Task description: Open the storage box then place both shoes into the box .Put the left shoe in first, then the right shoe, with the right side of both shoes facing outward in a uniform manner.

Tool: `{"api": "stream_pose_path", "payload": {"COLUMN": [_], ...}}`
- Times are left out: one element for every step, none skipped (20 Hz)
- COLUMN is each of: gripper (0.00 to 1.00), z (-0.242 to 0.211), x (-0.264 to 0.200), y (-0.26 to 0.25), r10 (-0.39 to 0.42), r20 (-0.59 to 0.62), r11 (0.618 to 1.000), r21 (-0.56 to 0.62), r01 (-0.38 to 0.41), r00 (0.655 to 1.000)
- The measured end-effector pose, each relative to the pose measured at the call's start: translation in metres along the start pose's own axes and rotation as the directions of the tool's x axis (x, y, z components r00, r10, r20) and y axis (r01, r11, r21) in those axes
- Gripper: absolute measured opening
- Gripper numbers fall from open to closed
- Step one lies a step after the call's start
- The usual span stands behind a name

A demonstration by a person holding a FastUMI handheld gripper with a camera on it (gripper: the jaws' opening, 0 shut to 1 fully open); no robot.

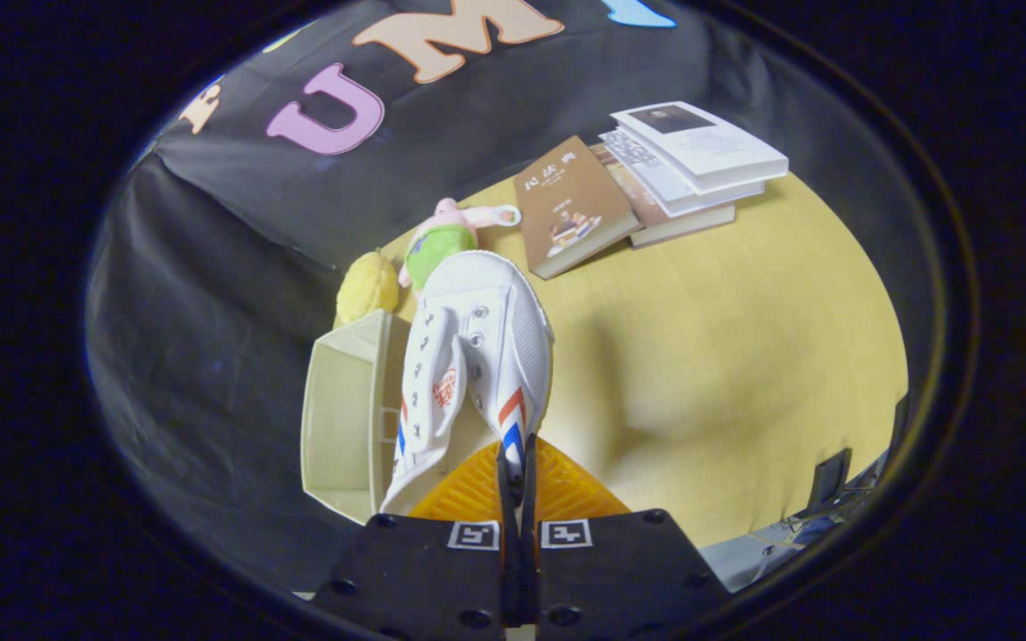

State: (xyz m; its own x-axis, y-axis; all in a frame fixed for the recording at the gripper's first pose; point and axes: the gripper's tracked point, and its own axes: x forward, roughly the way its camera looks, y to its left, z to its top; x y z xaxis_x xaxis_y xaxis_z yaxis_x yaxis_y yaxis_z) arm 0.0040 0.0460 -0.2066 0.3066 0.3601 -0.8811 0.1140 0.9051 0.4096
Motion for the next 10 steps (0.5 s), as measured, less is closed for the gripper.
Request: {"api": "stream_pose_path", "payload": {"gripper": [0.03, 0.04, 0.03, 0.03, 0.03, 0.03, 0.03, 0.03, 0.03, 0.03], "z": [0.0, 0.002, 0.003, 0.001, 0.002, 0.003, 0.002, 0.0, -0.001, -0.003], "x": [0.0, -0.001, -0.002, -0.003, -0.003, -0.002, -0.001, 0.0, 0.001, 0.003], "y": [0.01, 0.021, 0.029, 0.039, 0.048, 0.058, 0.067, 0.077, 0.086, 0.094], "r10": [0.01, 0.019, 0.025, 0.034, 0.043, 0.051, 0.062, 0.075, 0.086, 0.097], "r20": [0.004, 0.009, 0.016, 0.016, 0.022, 0.035, 0.036, 0.039, 0.043, 0.038], "r11": [1.0, 1.0, 1.0, 0.999, 0.999, 0.999, 0.998, 0.997, 0.996, 0.995], "r21": [-0.001, -0.004, -0.006, -0.009, -0.01, -0.011, -0.014, -0.011, -0.008, -0.01], "r01": [-0.01, -0.019, -0.025, -0.034, -0.043, -0.051, -0.061, -0.075, -0.086, -0.097], "r00": [1.0, 1.0, 1.0, 0.999, 0.999, 0.998, 0.997, 0.996, 0.995, 0.995]}}
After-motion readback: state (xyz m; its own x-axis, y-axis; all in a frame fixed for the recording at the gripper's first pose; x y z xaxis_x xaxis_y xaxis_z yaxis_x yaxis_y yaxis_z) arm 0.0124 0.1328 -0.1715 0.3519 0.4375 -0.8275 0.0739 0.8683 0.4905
